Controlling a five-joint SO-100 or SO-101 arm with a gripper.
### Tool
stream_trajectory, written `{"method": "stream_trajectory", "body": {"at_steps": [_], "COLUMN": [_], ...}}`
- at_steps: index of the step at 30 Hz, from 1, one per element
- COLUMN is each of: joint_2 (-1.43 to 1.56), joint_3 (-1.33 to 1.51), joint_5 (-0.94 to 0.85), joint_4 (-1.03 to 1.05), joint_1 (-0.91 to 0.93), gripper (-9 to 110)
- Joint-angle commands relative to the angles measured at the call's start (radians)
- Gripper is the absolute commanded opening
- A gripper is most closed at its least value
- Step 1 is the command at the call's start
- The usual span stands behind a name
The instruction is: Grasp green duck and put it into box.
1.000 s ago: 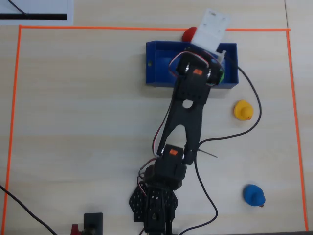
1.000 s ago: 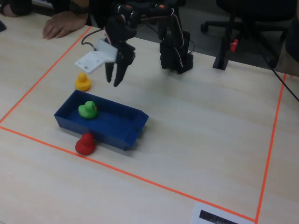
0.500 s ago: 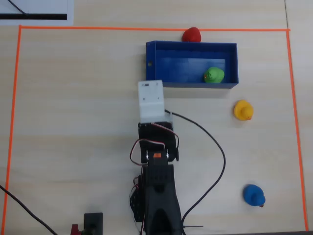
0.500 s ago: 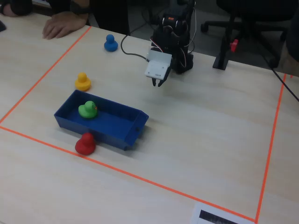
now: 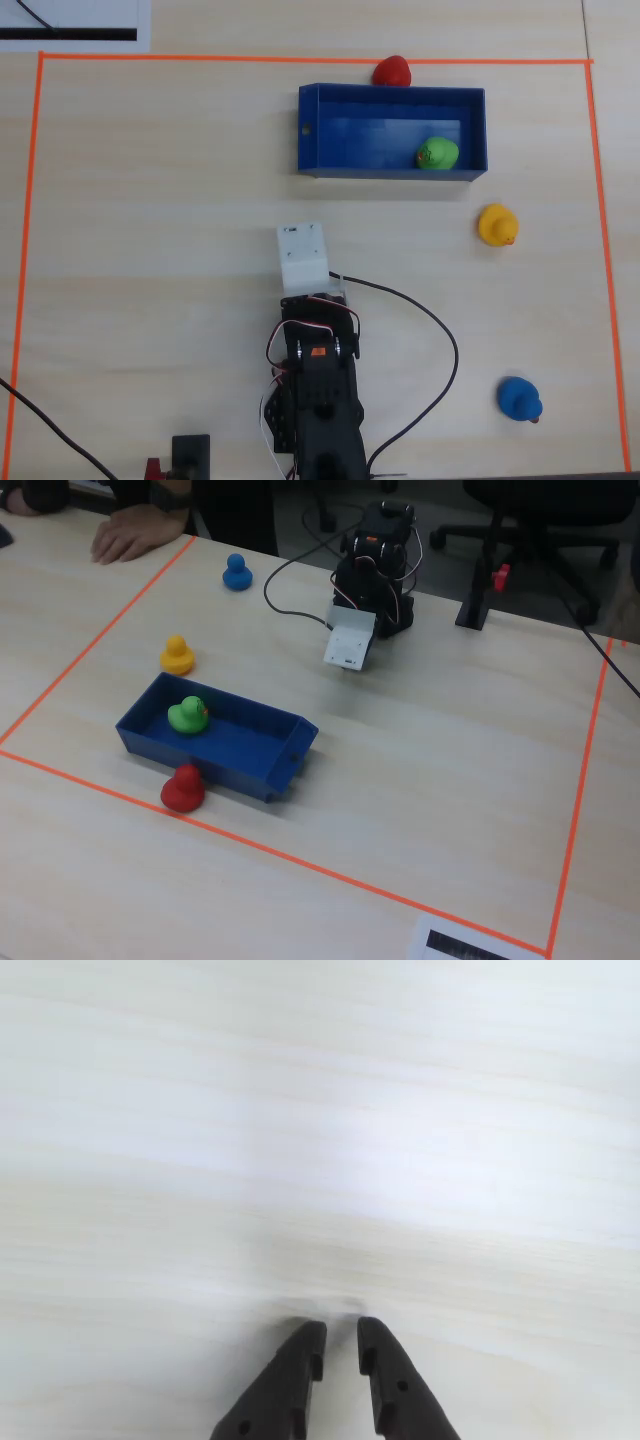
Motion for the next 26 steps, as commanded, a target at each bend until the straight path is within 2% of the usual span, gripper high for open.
{"method": "stream_trajectory", "body": {"at_steps": [1, 26], "joint_2": [0.0, 0.0], "joint_3": [0.003, 0.003], "joint_5": [0.006, 0.008], "joint_4": [0.029, 0.029], "joint_1": [-0.008, -0.006], "gripper": [0, 2]}}
